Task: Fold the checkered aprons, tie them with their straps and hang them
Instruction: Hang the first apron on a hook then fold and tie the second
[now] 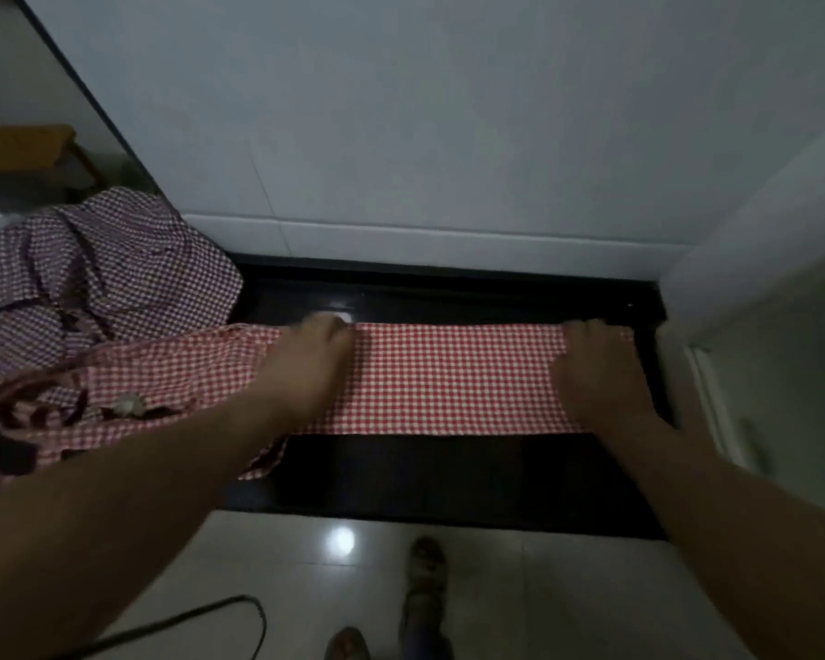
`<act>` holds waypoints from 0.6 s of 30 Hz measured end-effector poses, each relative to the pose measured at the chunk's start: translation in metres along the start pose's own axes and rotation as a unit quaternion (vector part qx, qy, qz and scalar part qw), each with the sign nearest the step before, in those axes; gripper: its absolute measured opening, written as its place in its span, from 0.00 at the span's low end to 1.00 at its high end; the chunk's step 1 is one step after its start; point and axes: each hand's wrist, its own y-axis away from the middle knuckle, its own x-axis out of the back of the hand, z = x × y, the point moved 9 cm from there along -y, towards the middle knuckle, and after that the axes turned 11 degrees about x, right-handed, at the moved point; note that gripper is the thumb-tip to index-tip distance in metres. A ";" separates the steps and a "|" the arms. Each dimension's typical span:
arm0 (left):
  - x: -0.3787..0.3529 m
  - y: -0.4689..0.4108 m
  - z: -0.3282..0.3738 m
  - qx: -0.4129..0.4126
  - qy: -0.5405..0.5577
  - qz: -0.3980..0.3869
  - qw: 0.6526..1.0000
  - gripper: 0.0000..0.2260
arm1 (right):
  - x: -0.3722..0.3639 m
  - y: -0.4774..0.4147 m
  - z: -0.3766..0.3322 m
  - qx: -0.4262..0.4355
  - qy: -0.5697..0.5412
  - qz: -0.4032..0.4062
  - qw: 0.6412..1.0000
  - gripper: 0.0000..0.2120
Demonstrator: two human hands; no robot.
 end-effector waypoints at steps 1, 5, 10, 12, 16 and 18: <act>-0.025 0.005 0.022 -0.031 0.006 -0.031 0.999 0.25 | -0.017 0.004 -0.018 0.025 -0.035 -0.002 0.999 0.20; -0.080 0.016 0.036 0.012 0.009 -0.098 0.995 0.29 | -0.077 0.021 -0.046 0.033 -0.025 -0.085 0.996 0.27; -0.066 0.020 0.039 -0.030 0.032 -0.094 0.995 0.29 | -0.091 0.042 -0.007 0.001 0.004 -0.108 0.994 0.29; -0.050 0.032 0.033 -0.038 0.046 -0.073 0.996 0.29 | -0.095 0.045 0.001 -0.001 0.049 -0.157 0.986 0.32; -0.002 0.079 -0.029 0.033 0.096 0.033 0.994 0.27 | -0.062 0.020 -0.044 -0.013 0.005 -0.082 0.997 0.29; -0.002 0.109 -0.072 0.079 0.093 0.025 0.992 0.31 | -0.041 0.004 -0.116 0.064 -0.038 0.002 0.997 0.18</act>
